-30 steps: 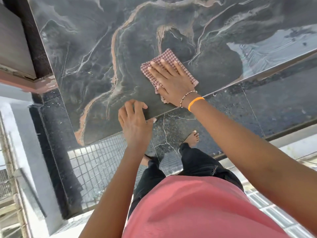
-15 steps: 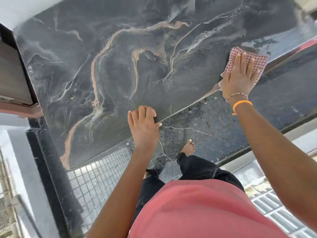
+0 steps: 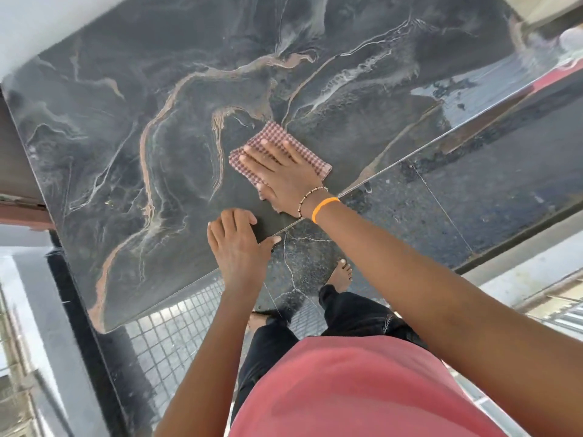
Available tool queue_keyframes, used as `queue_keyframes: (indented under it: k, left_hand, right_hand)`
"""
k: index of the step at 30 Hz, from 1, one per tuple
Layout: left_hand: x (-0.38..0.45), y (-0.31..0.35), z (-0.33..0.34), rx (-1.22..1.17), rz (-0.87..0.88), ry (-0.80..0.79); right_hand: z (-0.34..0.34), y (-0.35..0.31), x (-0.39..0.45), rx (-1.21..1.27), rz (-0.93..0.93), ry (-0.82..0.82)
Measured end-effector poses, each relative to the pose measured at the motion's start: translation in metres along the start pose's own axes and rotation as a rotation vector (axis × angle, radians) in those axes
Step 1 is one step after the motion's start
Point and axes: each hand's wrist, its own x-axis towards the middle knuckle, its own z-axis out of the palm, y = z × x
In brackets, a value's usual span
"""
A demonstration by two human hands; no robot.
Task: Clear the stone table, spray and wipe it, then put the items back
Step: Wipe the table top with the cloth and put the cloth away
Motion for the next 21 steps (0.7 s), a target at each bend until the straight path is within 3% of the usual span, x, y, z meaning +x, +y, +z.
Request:
queue_keyframes:
  k: [10,16,18,21]
  left_hand:
    - [0.027,0.052,0.009,-0.057,0.250,-0.040]
    - [0.034,0.056,0.015,-0.082,0.178,-0.070]
    - [0.033,0.056,0.016,-0.096,0.140,-0.071]
    - [0.031,0.058,0.017,-0.105,0.124,-0.067]
  right_hand:
    - [-0.035,0.181,-0.051,0.095,0.631,0.165]
    - [-0.022,0.156,-0.087,0.236,0.995,0.324]
    - [-0.013,0.121,-0.086,0.272,0.994,0.329]
    - [0.000,0.071,-0.080,0.210,0.730,0.210]
